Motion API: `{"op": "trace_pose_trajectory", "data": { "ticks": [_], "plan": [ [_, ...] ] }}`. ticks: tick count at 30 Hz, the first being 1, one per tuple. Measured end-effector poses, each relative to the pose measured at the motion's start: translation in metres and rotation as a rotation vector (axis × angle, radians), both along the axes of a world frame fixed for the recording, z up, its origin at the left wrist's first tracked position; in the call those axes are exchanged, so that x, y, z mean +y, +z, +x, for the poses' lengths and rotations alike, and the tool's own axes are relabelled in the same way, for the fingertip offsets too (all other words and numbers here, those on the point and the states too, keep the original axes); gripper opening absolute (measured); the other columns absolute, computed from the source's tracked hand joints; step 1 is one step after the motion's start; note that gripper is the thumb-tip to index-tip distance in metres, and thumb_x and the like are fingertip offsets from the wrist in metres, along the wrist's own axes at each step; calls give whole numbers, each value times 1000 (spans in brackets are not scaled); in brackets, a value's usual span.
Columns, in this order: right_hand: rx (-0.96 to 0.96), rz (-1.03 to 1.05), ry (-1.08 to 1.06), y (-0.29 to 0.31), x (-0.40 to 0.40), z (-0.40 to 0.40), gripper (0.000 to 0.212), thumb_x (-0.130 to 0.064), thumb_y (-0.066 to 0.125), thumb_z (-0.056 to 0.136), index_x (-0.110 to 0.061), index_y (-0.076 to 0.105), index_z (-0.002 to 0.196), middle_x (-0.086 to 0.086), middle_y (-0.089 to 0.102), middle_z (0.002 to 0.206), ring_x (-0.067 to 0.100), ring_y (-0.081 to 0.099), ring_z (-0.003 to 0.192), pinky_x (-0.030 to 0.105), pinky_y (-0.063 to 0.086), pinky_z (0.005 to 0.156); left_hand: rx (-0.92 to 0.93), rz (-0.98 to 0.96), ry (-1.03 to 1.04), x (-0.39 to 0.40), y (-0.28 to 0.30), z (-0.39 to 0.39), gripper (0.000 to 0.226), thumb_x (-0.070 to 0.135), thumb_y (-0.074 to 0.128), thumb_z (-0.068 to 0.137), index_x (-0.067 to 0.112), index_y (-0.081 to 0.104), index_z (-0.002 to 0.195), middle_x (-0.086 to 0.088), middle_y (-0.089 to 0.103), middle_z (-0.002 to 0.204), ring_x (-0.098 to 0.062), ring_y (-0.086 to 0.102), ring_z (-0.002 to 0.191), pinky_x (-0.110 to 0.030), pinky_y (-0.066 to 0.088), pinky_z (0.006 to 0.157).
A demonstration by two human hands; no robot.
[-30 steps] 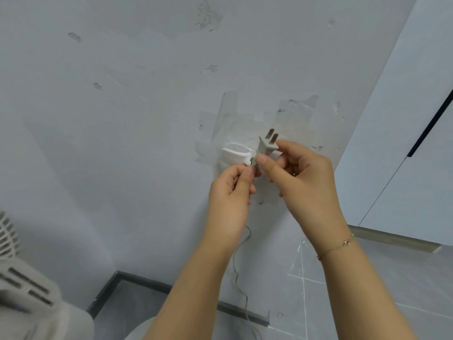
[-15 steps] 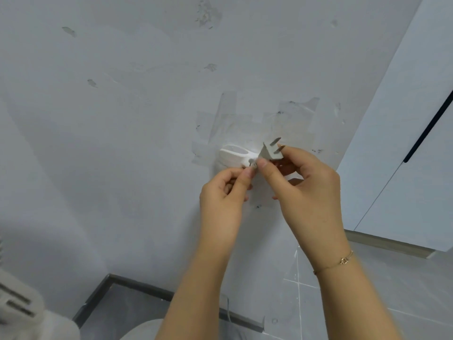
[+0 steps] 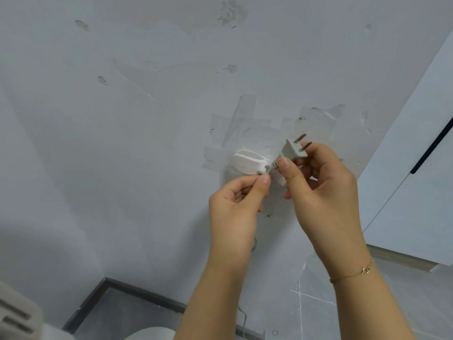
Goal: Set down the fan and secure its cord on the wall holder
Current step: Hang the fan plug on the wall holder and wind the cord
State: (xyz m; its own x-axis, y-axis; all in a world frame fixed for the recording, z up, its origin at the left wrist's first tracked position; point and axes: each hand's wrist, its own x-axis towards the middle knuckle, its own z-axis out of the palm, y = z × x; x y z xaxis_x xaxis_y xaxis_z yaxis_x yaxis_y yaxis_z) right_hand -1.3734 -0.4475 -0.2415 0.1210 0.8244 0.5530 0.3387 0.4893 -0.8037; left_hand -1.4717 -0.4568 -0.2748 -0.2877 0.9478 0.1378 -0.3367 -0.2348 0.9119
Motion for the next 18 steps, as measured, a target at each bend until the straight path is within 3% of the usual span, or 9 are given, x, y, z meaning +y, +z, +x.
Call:
{"op": "trace_pose_trajectory", "data": {
  "ticks": [6,13,15,18],
  "plan": [
    [-56,19,-11,0,-1,-3,15,-26,65,88,-25,63,103,-9,65,77,23,57,68,47,53,65,-118,-31,33,-1,0,6,7,13,68,84,15,72,79,12,61,56,-2,50,53,-14,45,58],
    [-35,35,-54,-3,1,-10,10,-25,65,87,-29,58,92,-14,59,73,8,50,60,44,54,65,-164,-68,7,9,-5,4,6,10,68,84,11,72,80,6,62,60,-8,47,57,-21,43,63],
    [-27,34,-68,-4,1,-11,7,-25,65,87,-26,58,89,-14,57,70,6,49,58,38,53,64,-171,-70,3,9,-7,4,5,10,68,84,11,72,81,5,63,62,-10,48,61,-21,43,63],
    [-36,37,-85,-3,0,-13,6,-23,65,87,-23,58,86,-14,55,68,0,49,55,13,41,55,-197,-75,-37,10,-9,3,5,10,67,85,10,72,86,0,65,71,-13,52,70,-23,44,68]
  ]
}}
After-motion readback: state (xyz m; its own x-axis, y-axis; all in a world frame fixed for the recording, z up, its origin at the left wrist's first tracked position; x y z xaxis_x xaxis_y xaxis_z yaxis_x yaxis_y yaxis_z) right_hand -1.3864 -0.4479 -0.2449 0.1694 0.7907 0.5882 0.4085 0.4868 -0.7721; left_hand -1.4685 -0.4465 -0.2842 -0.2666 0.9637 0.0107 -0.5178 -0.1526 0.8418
